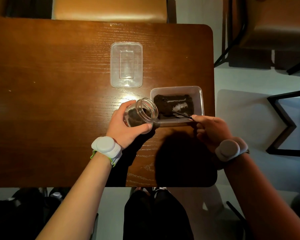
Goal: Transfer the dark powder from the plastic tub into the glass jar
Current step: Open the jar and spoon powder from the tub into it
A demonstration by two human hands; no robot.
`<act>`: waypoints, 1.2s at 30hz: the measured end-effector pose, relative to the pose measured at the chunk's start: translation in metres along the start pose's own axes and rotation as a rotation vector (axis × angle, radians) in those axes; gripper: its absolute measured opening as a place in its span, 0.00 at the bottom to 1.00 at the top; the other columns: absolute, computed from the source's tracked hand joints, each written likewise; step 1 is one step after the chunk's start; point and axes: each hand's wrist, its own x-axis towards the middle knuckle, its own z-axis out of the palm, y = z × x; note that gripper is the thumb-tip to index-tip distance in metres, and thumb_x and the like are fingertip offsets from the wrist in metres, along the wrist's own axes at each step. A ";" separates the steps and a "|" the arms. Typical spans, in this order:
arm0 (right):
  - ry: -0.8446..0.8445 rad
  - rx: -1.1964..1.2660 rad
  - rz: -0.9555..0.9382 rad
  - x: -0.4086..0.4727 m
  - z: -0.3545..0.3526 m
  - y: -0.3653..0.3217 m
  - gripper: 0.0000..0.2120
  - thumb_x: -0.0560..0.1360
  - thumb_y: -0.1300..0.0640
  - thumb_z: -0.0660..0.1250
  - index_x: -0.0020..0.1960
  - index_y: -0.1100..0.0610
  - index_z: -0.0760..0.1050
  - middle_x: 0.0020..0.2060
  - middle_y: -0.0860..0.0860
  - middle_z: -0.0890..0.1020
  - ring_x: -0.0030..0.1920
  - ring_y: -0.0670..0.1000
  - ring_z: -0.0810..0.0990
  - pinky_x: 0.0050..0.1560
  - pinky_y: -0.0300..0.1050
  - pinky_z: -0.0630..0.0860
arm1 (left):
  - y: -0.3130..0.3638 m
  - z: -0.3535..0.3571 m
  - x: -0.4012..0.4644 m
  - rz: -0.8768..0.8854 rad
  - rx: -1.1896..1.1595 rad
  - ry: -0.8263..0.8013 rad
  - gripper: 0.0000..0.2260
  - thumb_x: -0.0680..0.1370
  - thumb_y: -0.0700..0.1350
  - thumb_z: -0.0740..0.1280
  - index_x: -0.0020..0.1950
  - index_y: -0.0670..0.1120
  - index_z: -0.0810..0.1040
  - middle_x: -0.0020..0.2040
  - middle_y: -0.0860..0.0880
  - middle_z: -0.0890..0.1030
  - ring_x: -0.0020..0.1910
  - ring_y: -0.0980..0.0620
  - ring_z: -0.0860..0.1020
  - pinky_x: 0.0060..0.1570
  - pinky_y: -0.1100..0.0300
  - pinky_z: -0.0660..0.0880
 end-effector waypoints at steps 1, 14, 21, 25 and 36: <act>-0.030 0.022 0.032 0.001 -0.006 -0.001 0.07 0.79 0.56 0.72 0.44 0.58 0.79 0.27 0.47 0.75 0.24 0.43 0.73 0.25 0.35 0.70 | 0.000 0.000 0.000 0.002 -0.001 0.001 0.42 0.60 0.63 0.82 0.72 0.61 0.73 0.68 0.52 0.78 0.67 0.50 0.77 0.70 0.45 0.76; -0.146 0.066 -0.186 -0.046 -0.004 -0.024 0.13 0.81 0.55 0.68 0.42 0.62 0.75 0.27 0.50 0.70 0.25 0.45 0.70 0.26 0.35 0.71 | 0.003 0.006 0.002 0.020 0.026 0.008 0.41 0.61 0.64 0.82 0.72 0.63 0.73 0.68 0.55 0.79 0.67 0.50 0.78 0.68 0.43 0.77; 0.072 -0.648 -0.883 -0.059 0.043 -0.002 0.06 0.81 0.55 0.70 0.52 0.54 0.86 0.41 0.43 0.86 0.39 0.39 0.82 0.41 0.34 0.79 | 0.003 0.007 0.002 0.042 0.012 0.004 0.41 0.61 0.63 0.81 0.73 0.60 0.73 0.68 0.54 0.79 0.67 0.51 0.78 0.68 0.47 0.77; 0.058 -0.923 -1.201 -0.065 0.047 0.006 0.11 0.82 0.55 0.68 0.60 0.58 0.84 0.45 0.53 0.86 0.41 0.49 0.83 0.40 0.43 0.79 | 0.002 0.007 0.001 0.047 -0.008 0.006 0.40 0.62 0.61 0.81 0.72 0.59 0.73 0.67 0.56 0.80 0.66 0.54 0.78 0.67 0.51 0.77; 0.260 -0.592 -0.957 -0.045 0.007 -0.013 0.06 0.82 0.50 0.68 0.56 0.44 0.83 0.42 0.45 0.87 0.38 0.46 0.86 0.36 0.54 0.84 | 0.000 0.007 0.003 0.059 -0.051 0.000 0.41 0.61 0.60 0.81 0.72 0.57 0.74 0.66 0.56 0.80 0.66 0.54 0.78 0.66 0.54 0.76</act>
